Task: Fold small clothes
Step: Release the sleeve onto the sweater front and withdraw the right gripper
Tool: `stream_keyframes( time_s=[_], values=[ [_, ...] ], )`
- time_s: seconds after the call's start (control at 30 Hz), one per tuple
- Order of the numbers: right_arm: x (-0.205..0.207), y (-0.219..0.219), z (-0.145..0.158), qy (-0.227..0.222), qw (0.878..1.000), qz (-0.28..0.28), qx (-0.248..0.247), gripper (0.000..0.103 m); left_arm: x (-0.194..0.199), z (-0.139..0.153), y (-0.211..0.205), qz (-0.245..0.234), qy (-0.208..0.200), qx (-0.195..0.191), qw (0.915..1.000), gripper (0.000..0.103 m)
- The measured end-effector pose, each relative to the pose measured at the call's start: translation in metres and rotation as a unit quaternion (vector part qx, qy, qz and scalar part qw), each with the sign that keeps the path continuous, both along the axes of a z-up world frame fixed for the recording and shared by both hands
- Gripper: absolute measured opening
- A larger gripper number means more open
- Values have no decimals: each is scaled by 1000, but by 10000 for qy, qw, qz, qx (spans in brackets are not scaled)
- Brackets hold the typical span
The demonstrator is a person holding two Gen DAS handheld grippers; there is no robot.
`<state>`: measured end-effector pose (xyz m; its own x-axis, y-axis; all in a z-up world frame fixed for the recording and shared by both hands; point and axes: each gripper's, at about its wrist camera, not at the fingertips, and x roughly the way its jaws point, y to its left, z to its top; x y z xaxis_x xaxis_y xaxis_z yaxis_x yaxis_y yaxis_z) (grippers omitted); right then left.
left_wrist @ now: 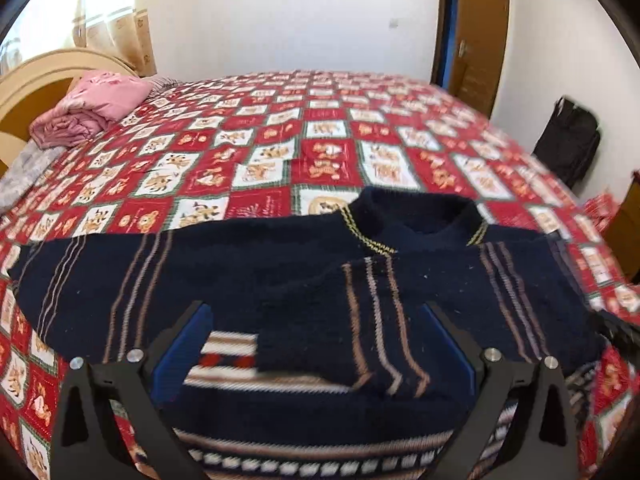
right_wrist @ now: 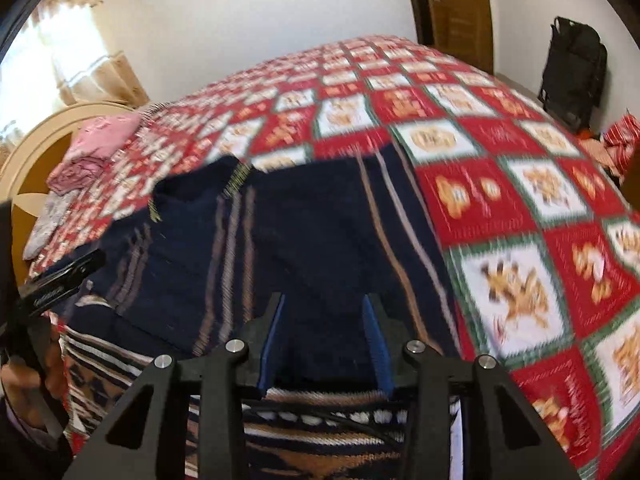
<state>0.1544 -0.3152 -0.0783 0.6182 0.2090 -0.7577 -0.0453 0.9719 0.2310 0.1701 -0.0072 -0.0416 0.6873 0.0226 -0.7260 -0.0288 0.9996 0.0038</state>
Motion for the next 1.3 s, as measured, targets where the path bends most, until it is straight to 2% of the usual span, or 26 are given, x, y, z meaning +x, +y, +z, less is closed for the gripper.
stream_keyframes(
  time_s=[0.1, 0.17, 0.3, 0.43, 0.5, 0.7, 0.83, 1.1, 1.3],
  values=[
    [-5, 0, -17, 184, 9998, -5, 11, 41, 12, -23, -16, 79, 396, 612, 9973, 103],
    [-6, 4, -18, 137, 9999, -3, -101, 41, 14, -40, -19, 103, 675, 944, 9932, 103],
    [-2, 10, -5, 50, 10000, -56, -28, 41, 3, -40, -7, 111, 569, 815, 9950, 103],
    [-6, 43, 23, -451, 9984, 305, 155, 41, -7, -28, 3, 275, 340, 826, 9956, 103],
    [-4, 64, 27, -457, 9972, 542, 233, 41, -12, -22, 12, 355, 241, 763, 9962, 103],
    [5, 143, 13, -239, 9903, 1345, 259, 41, -19, -11, 47, 770, 175, 423, 9960, 103],
    [7, 182, 10, -367, 9876, 1518, -137, 41, -24, -6, 68, 1022, 131, 343, 9941, 103],
    [14, 196, -16, 77, 9894, 1429, -231, 41, -31, -8, 98, 1330, 109, 127, 9910, 103],
    [13, 202, -17, 51, 9891, 1435, -329, 41, -33, -11, 114, 1476, 182, 70, 9889, 103]
  ],
)
